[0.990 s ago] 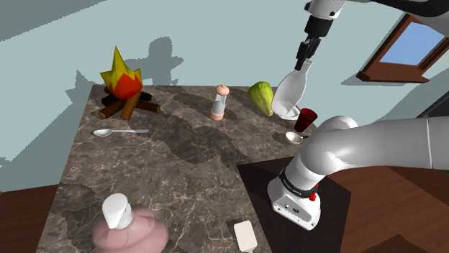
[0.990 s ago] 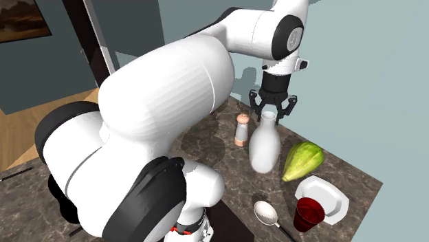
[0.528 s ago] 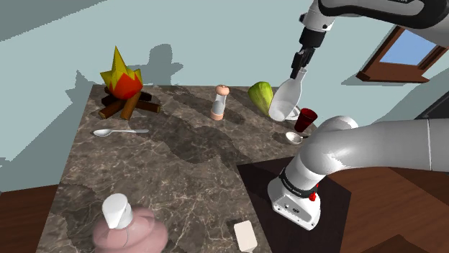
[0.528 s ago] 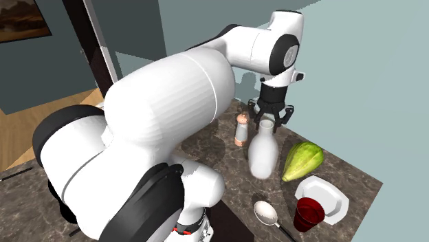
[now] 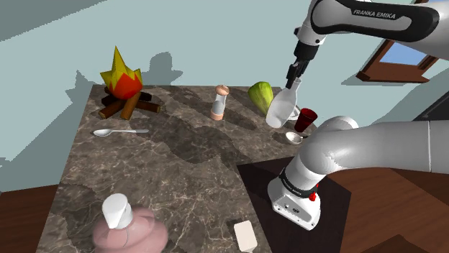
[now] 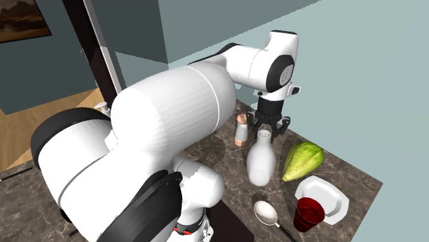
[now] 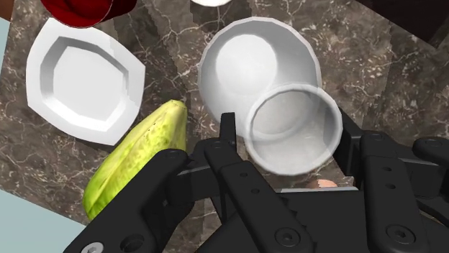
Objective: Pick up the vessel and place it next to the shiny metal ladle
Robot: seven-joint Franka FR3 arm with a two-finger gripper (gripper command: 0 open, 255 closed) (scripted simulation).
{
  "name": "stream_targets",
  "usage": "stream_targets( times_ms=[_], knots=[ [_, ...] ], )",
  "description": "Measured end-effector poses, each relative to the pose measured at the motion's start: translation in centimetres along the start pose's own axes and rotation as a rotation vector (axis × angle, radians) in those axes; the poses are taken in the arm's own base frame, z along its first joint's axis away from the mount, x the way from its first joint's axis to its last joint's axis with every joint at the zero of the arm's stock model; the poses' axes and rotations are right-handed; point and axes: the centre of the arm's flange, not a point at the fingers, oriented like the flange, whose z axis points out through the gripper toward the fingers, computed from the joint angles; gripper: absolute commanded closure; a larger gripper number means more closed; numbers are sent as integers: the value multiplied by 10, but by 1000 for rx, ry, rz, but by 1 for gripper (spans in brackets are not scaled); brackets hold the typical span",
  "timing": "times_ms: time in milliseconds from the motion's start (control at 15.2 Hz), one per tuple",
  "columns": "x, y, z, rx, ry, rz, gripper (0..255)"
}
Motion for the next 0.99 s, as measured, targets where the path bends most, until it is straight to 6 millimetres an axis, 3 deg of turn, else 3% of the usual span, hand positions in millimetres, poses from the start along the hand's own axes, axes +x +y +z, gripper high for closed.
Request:
stream_targets(
  times_ms=[726, 990],
  knots=[
    [5, -1, 58, 0, 0, 0, 255],
    [5, -2, 65, 0, 0, 0, 255]
  ],
)
